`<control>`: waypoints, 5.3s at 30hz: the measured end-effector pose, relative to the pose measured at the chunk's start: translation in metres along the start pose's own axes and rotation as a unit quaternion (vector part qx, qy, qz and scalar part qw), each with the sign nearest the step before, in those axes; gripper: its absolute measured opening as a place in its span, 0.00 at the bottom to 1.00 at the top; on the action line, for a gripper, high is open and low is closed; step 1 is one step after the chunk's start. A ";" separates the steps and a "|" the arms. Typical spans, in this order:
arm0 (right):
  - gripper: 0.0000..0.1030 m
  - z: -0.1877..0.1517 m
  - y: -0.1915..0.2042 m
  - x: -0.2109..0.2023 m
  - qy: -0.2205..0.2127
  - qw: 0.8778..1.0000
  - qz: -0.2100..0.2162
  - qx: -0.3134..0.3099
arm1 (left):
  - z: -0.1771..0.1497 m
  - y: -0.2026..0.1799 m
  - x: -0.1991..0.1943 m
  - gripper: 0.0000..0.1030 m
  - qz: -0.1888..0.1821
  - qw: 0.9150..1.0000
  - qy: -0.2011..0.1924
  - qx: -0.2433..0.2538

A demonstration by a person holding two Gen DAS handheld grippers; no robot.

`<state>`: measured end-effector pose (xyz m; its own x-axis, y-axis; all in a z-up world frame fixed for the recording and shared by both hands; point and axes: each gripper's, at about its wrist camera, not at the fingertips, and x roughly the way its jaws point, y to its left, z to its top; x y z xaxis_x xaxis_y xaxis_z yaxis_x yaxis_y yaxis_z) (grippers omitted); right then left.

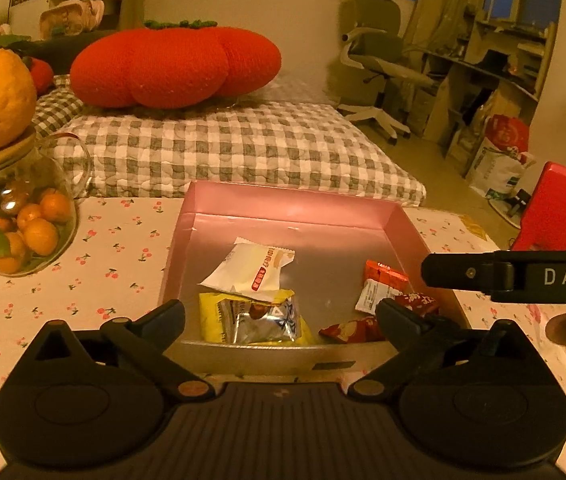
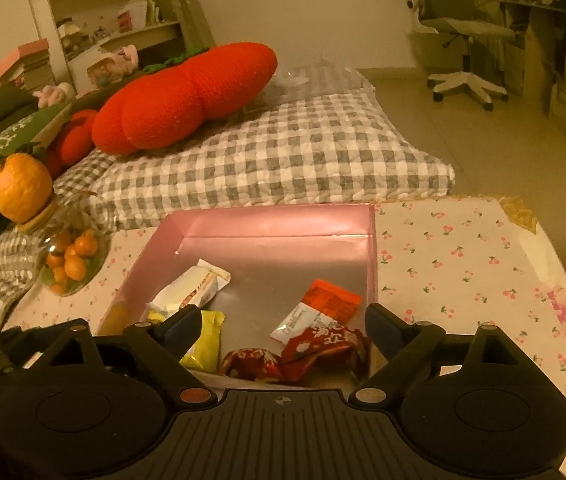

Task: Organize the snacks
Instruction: 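Withdraw both tools from the box toward the remaining snacks, then grasp the clear plastic-wrapped packet with the left gripper while the right gripper grasps the wafer packet, then carry both packets into the silver box and open both grippers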

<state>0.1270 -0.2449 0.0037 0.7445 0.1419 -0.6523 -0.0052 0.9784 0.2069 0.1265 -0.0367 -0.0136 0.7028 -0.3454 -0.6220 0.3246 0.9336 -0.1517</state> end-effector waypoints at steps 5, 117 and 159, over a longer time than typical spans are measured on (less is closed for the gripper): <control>0.88 -0.005 0.000 -0.013 -0.005 1.000 -0.002 -0.016 | -0.004 0.006 -0.014 0.99 0.002 1.000 -0.005 0.007; 0.49 -0.135 0.033 -0.023 0.079 0.961 0.111 -0.241 | -0.111 -0.005 -0.038 0.43 -0.115 0.960 0.079 0.243; 0.39 -0.095 0.019 -0.054 0.030 0.983 0.117 -0.139 | -0.073 0.019 -0.065 0.16 -0.108 0.989 0.066 0.074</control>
<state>0.0231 -0.2200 -0.0267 0.6601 0.3684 -0.6546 -0.3598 0.9201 0.1550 0.0407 0.0100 -0.0323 0.5216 -0.5101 -0.6840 0.5542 0.8120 -0.1830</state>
